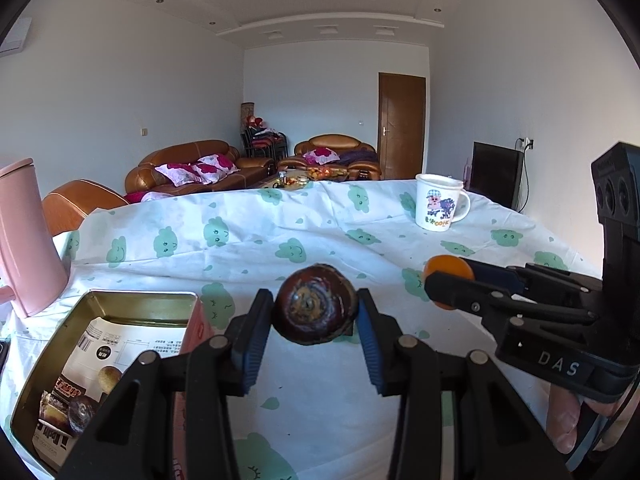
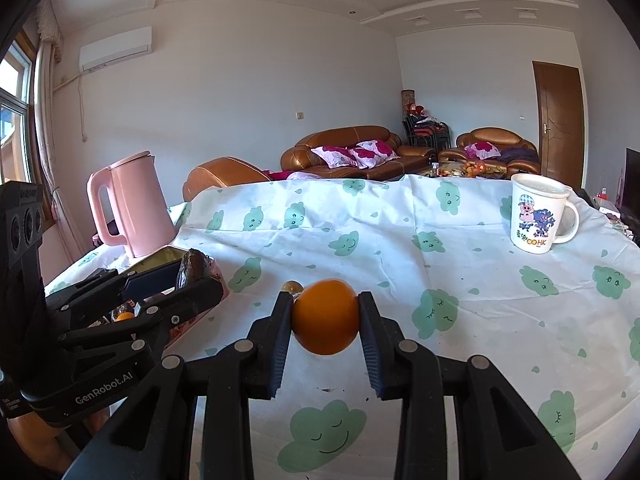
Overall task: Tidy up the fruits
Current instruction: 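Lift the orange over the pink tin with the right tool while the left tool carries the dark fruit there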
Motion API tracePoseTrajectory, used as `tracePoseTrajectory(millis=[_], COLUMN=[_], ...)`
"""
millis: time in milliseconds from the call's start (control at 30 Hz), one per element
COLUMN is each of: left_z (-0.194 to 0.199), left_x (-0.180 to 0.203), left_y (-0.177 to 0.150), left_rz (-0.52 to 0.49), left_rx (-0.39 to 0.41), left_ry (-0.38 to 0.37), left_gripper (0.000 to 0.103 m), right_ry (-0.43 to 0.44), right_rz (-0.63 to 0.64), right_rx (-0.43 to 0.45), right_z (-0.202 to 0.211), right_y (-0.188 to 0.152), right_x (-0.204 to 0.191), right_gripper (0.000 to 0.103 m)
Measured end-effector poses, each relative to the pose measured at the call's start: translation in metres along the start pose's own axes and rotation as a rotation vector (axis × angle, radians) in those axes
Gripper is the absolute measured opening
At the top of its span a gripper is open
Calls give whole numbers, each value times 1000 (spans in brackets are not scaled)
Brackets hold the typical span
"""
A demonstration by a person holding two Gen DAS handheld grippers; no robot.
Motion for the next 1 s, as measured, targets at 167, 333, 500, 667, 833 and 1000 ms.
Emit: tracePoseTrajectory(millis=[167,333,500,667,833,1000], left_z=[8,14,20,24,24,26], left_x=[0,0,2,1,1,-2], left_y=[0,1,1,1,0,-2], left_rz=[2,-4,-10,-11,-7,12], left_rx=[39,72,103,118,117,109], left_ry=[7,22,37,39,27,7], left_gripper=[44,44,44,44,44,44], right_ry=[0,-2,-24,-40,-61,-59], right_rz=[7,24,59,80,94,105], right_rx=[14,35,54,80,76,41], right_z=[2,6,9,14,13,3], right_y=[0,1,1,0,1,2], right_x=[-1,-4,-10,-14,-17,-26], right_gripper=[35,35,35,35,35,35])
Point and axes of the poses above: each gripper's, at about its wrist camera, not at the fingertips, and z roughly against the way its jaws point, x to its right, y to its top, the point moved 3 cm from there along -z, roughly the way its jaws point, and after that the axes turned 2 degrees about -x, right-handed, at the moved point
